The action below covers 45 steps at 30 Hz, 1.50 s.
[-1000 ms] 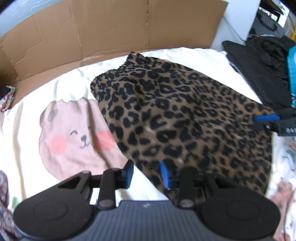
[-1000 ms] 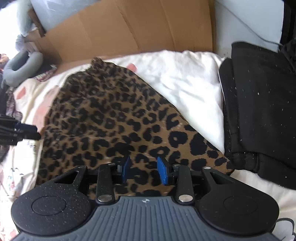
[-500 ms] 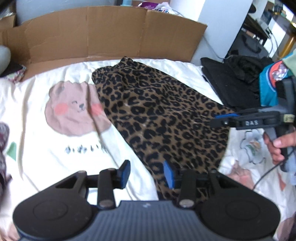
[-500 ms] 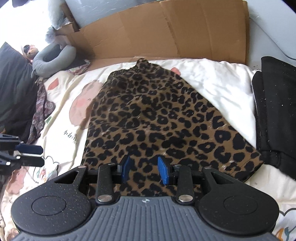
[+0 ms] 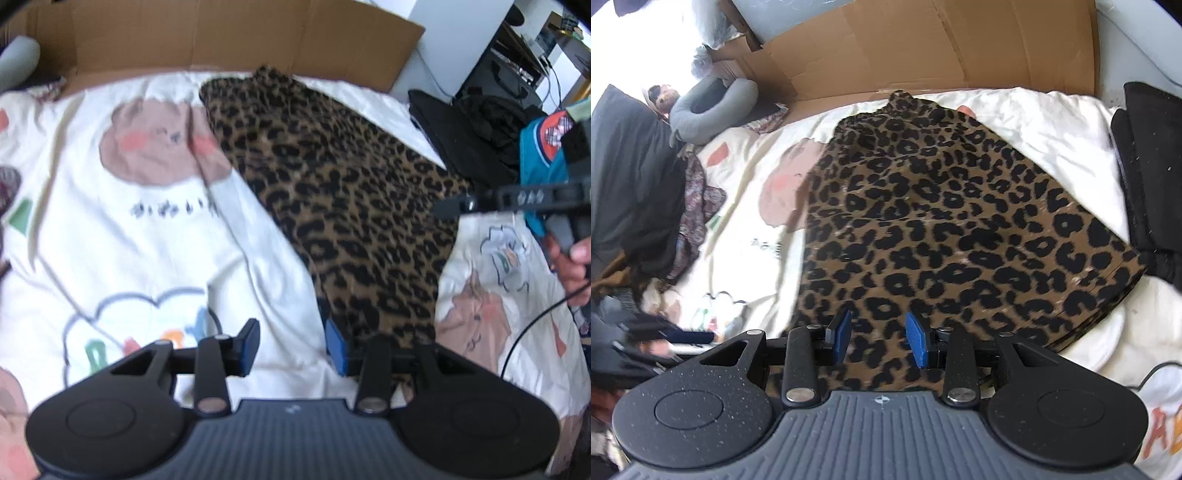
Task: Fold clothes
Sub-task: 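Close the left tool on the garment's hem edge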
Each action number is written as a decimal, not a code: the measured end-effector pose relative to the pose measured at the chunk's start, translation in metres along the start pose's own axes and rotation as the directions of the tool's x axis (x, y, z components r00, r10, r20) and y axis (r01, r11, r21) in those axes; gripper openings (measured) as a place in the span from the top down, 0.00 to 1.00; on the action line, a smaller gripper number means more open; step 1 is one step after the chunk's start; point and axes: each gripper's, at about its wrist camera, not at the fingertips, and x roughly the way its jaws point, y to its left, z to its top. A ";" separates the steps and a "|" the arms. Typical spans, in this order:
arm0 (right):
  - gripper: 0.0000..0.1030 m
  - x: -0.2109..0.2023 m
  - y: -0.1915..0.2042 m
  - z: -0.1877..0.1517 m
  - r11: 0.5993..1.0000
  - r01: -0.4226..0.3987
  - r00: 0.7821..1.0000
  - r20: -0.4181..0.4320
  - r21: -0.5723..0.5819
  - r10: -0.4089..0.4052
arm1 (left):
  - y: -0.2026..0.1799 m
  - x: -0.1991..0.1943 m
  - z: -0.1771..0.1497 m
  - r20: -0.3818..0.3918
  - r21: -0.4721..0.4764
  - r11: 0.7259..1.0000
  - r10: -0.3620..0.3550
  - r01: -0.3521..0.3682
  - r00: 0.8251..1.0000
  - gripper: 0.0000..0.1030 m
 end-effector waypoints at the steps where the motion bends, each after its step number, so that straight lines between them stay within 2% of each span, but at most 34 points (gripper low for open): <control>1: 0.62 -0.003 0.002 0.002 1.000 -0.006 1.000 0.009 0.009 0.006 | -0.002 0.003 -0.003 -0.011 0.003 1.000 -0.001 0.001 1.000 0.62; 6: 0.61 -0.011 0.006 0.011 0.999 -0.040 0.999 0.038 0.036 0.038 | -0.009 0.018 -0.014 -0.031 0.008 1.000 0.003 -0.003 1.000 0.63; 18: 0.61 0.018 -0.008 -0.012 0.999 0.026 0.999 -0.033 0.029 -0.026 | -0.011 0.042 -0.010 -0.066 0.022 0.999 -0.028 0.030 0.997 0.67; 21: 0.61 0.028 -0.012 -0.018 0.999 0.044 0.998 -0.055 0.024 -0.042 | -0.017 0.042 -0.010 -0.060 0.053 0.998 -0.015 0.018 0.998 0.72; 25: 0.61 0.038 -0.017 -0.026 0.997 0.068 0.994 -0.086 0.021 -0.066 | -0.020 0.039 -0.010 -0.033 0.046 0.999 -0.015 0.017 0.999 0.81; 28: 0.61 0.040 -0.019 -0.031 0.997 0.072 0.993 -0.094 0.020 -0.069 | -0.022 0.036 -0.010 -0.013 0.048 0.999 -0.009 0.009 1.000 0.82; 32: 0.61 0.040 -0.021 -0.033 0.997 0.073 0.993 -0.099 0.020 -0.070 | -0.038 0.033 -0.009 0.017 0.152 0.988 0.039 -0.041 0.999 0.81; 34: 0.61 0.041 -0.021 -0.033 0.997 0.072 0.993 -0.100 0.022 -0.070 | -0.042 0.031 -0.009 0.032 0.175 0.983 0.046 -0.051 0.998 0.81; 38: 0.61 0.040 -0.022 -0.033 0.997 0.069 0.993 -0.102 0.020 -0.067 | -0.031 0.023 -0.009 0.061 0.098 0.995 0.000 -0.006 0.998 0.92; 42: 0.61 0.041 -0.023 -0.034 0.997 0.069 0.992 -0.103 0.022 -0.066 | -0.009 0.013 -0.012 0.112 -0.056 0.997 -0.047 0.054 0.993 0.94; 45: 0.61 0.042 -0.023 -0.035 0.997 0.069 0.992 -0.105 0.017 -0.067 | 0.002 0.012 -0.015 0.119 -0.125 0.990 -0.050 0.065 0.992 0.94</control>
